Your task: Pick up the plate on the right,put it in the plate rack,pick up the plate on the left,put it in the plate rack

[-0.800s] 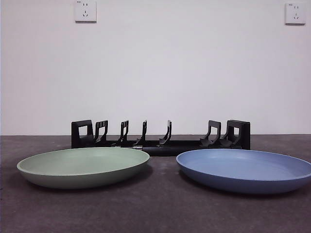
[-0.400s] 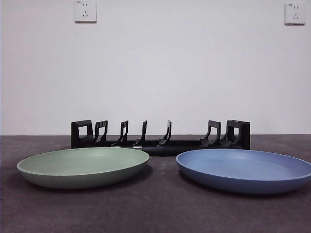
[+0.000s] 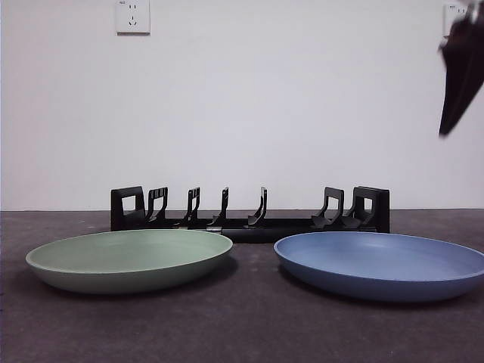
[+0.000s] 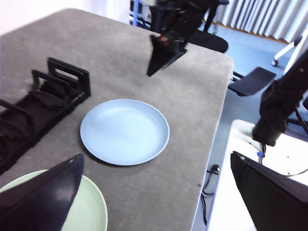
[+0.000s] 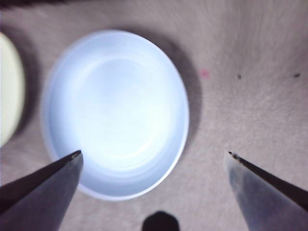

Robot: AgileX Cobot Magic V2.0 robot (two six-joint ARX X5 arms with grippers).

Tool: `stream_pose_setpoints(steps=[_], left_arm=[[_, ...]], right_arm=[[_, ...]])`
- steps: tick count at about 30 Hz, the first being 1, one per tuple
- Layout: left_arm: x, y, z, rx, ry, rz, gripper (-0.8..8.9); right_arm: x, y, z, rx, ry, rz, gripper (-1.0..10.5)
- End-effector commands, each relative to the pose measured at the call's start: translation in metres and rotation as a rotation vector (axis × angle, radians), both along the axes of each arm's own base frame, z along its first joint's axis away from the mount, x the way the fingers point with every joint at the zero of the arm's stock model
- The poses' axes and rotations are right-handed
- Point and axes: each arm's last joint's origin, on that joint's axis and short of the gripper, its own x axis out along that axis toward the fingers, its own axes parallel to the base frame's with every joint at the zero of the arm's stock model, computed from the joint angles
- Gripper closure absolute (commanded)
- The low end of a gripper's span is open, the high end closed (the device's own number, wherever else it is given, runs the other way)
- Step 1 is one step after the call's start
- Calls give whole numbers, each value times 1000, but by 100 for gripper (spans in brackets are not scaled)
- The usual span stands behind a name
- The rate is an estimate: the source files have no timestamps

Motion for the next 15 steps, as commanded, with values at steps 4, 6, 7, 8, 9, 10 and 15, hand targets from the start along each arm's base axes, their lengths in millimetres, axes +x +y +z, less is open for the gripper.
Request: stream_pose_setpoints(steps=[4,6,7,8,9,10,15], left_arm=[[7,-10,-4,24,4,-53,184],[9,-12,-5,29,14,-63,184],[10,-13,-6,30,18,-67,184],[10,-14,-7,33,22,-71,184],[11,-15,-7,35,25,-74,184],[12,-16,-8,37,25,-78,184],[14,-17,-9,61,13,-60,184]], right_arm=[[23,8,-35,-38,100,24,447],[30,13,-46,-57,125,40,447],[32,15,-51,-65,134,46,447],[35,18,-56,-70,143,56,447],[37,21,-61,-76,151,63,447],[39,23,-65,-82,156,71,447],[47,32,-83,-123,187,94,541]])
